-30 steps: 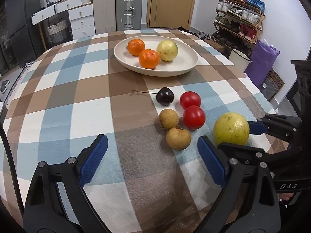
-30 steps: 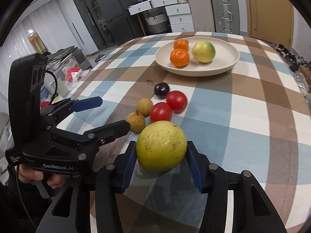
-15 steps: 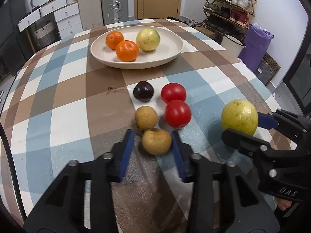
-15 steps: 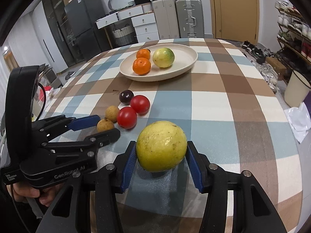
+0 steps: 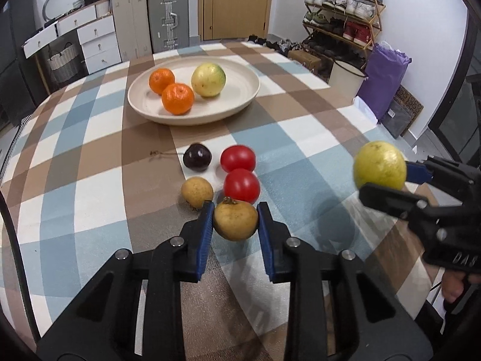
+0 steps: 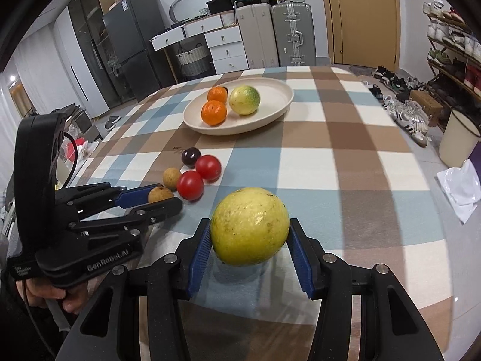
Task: Organize fruits
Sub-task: 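Lift and carry the yellow pomelo and brown pear over the plate with both tools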
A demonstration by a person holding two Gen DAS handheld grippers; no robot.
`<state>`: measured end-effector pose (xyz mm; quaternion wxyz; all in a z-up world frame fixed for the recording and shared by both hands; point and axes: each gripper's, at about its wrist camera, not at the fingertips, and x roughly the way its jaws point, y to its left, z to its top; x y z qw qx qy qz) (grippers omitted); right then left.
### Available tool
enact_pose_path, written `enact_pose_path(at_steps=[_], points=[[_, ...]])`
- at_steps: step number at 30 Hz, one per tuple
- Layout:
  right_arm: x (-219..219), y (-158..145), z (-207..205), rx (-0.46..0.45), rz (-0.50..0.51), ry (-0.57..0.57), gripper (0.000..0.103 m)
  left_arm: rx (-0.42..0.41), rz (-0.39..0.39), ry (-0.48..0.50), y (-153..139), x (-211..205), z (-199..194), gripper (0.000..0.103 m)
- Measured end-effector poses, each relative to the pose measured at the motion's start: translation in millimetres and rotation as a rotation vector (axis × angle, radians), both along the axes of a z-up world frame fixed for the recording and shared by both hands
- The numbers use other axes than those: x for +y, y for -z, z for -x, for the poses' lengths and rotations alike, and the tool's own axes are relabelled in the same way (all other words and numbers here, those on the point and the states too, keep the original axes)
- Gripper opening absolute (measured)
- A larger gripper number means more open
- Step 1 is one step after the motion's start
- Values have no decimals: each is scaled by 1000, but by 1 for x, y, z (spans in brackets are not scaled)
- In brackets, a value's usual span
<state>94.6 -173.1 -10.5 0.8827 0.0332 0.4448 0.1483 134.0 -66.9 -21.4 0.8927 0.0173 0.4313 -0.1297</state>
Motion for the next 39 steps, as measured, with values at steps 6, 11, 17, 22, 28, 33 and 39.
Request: enact_pose_path(at_steps=[6,11,17,22,28,33,39], points=[[-31,-47,8,-63,85,-23,51,-71,23,-2,-32,2,10,26],[-44,-93,10,-136,178,-31,51,-130,44,-2,-60,4,16,26],[-44,-138,7,-195,226,-64,51,-169,41,-12,-82,7,17,26],[-35,-159,-3,-209,210,-113,51,-189,29,-32,-96,15,11,26],[-10,-173,-29,-208,217,-187,51,-214,18,-53,-110,25,4,26],[12,-173,-62,-187,203,-241,51,-210,11,-71,-110,33,-10,26],[35,-162,-105,-148,192,-287,51,-200,3,-88,-105,40,-35,26]])
